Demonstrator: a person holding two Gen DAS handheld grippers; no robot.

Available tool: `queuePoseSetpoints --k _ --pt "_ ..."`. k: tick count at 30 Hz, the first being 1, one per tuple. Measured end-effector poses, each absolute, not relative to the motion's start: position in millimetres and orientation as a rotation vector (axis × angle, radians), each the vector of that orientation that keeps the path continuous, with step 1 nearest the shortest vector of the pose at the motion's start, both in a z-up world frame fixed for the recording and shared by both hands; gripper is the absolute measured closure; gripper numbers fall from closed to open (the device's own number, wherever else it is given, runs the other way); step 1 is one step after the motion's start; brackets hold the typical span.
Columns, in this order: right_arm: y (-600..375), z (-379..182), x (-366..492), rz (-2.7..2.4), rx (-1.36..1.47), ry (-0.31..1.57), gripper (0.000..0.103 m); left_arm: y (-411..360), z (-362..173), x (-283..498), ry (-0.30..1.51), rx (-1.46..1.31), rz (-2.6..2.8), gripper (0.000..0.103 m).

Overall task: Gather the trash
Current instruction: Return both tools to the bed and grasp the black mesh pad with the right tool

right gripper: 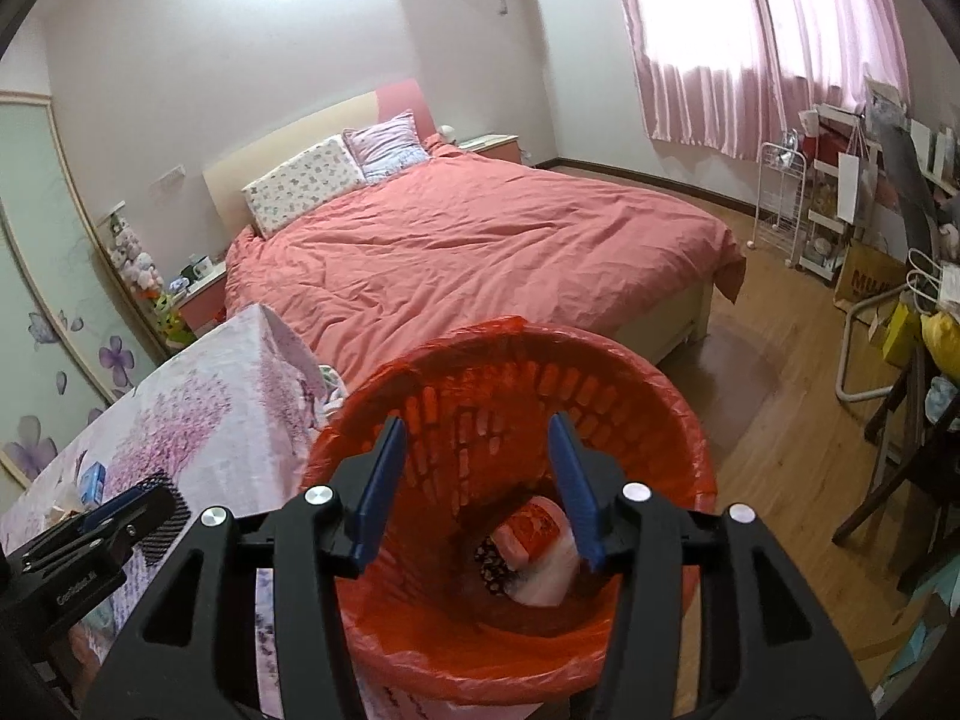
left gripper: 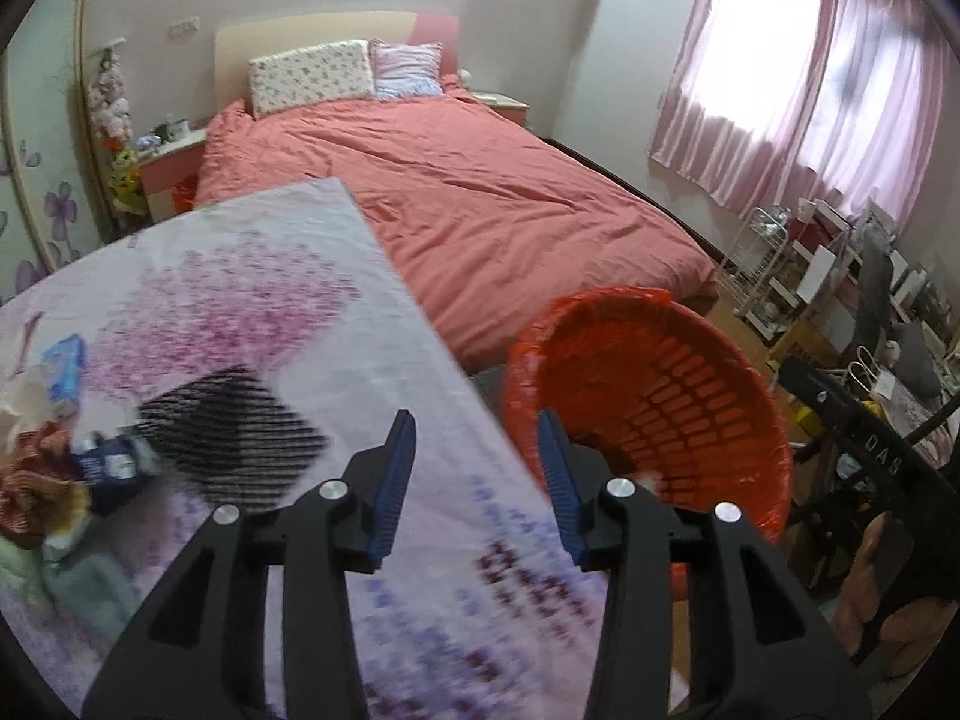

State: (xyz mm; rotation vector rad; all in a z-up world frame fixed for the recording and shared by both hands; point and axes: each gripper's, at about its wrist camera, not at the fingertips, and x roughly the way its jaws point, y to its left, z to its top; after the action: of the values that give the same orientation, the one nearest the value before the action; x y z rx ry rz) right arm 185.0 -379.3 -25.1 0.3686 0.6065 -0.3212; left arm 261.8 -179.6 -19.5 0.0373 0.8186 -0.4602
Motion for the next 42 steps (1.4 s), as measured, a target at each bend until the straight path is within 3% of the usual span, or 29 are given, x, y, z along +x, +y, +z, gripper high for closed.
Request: queuePoseSetpoints --k 10,24,28,35,42 --pt "-320.4 -13.6 193.1 -0.233 0.291 0.620 0.053 -95.8 -5.1 250.3 0.774 0.014 -0.342 0.055" --pt "-210.6 -32.5 221.9 -0.064 0.183 0.711 0.053 81.3 -15.5 230.0 0.734 -0.033 -0.030 0.048" --pt "-180.2 -45.2 235.3 -0.039 0.129 0.736 0.044 118.6 -32.0 230.2 0.780 -0.084 0.011 0.046" --pt "-148.6 -61.8 279.0 -0.004 0.098 0.802 0.044 135.2 -53.5 234.9 0.835 -0.139 0.011 0.046" --pt "-133.2 -73.5 307.1 0.019 0.122 0.845 0.031 135.1 -62.5 243.5 0.842 -0.142 -0.017 0.044"
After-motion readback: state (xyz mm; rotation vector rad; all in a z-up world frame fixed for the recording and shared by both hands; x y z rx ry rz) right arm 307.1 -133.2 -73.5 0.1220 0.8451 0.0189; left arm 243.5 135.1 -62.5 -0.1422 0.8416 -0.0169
